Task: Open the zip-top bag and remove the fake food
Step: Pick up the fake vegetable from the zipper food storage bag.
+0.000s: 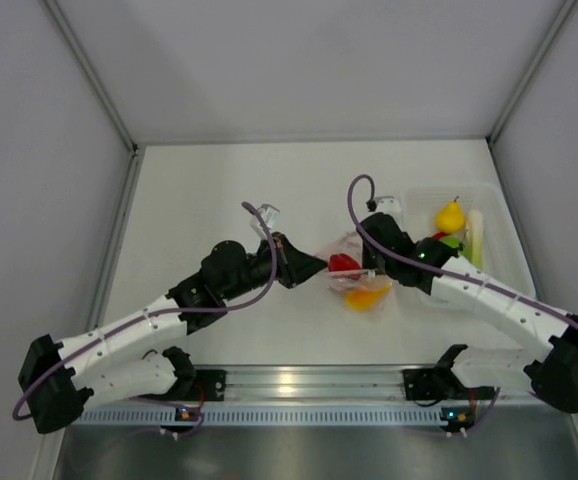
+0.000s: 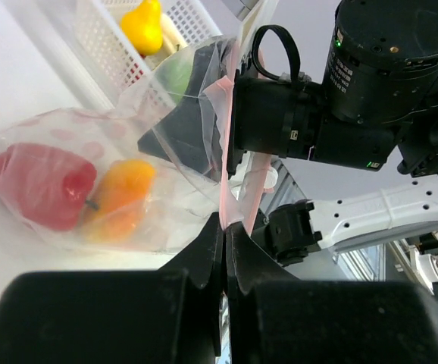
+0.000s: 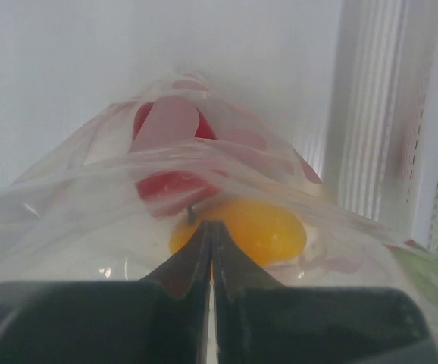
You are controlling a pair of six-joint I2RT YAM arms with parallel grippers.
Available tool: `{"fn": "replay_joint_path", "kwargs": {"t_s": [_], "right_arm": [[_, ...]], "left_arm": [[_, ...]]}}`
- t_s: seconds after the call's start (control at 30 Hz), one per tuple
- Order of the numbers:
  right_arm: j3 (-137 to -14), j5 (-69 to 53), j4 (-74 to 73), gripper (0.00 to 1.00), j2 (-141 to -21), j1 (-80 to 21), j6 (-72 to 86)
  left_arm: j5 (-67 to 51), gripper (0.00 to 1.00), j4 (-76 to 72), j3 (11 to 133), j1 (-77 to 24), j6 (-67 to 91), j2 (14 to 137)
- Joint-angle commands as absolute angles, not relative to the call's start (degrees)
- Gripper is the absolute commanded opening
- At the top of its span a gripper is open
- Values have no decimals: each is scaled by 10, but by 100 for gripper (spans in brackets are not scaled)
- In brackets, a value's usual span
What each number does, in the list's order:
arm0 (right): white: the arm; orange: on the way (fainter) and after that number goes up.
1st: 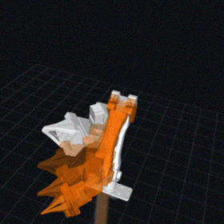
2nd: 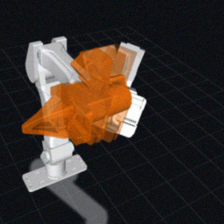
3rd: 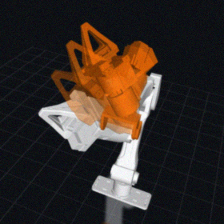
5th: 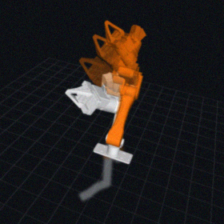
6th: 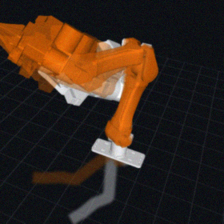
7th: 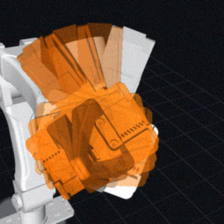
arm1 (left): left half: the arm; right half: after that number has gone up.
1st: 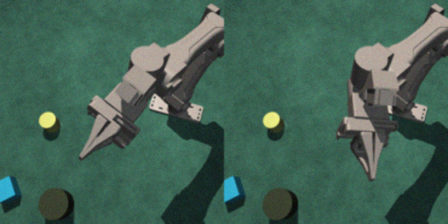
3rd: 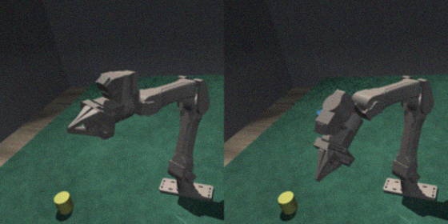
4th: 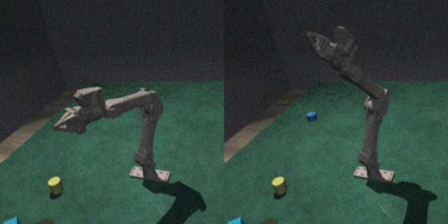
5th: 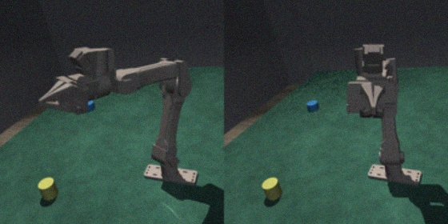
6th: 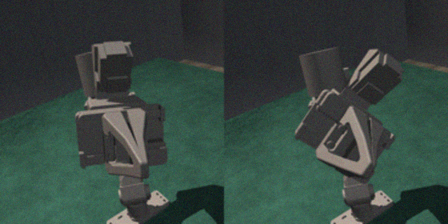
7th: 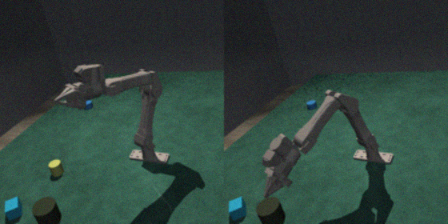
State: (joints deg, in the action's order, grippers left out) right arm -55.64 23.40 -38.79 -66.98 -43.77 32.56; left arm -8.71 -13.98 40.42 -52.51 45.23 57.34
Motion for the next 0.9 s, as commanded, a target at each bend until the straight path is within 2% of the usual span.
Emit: {"fn": "replay_joint_path", "kwargs": {"t_s": [0.0,0.2,0.33,0.53,0.67,0.87], "right_arm": [[-577,344,-485,0,-677,-418,347],[-563,299,-442,0,-669,-448,356],[-618,294,-449,0,-708,-498,362],[-687,296,-466,14,-796,-536,370],[-697,274,-428,18,-830,-536,353],[-715,323,-432,27,-898,-522,346]], "left_arm": [[-54,0,-93,381,-509,433,512],[-25,0,-93,374,-509,450,517],[-28,0,-93,375,-509,450,533],[-31,0,-94,377,-510,446,533],[-43,0,-93,372,-510,446,537],[-80,0,-121,372,-510,461,540]]}}
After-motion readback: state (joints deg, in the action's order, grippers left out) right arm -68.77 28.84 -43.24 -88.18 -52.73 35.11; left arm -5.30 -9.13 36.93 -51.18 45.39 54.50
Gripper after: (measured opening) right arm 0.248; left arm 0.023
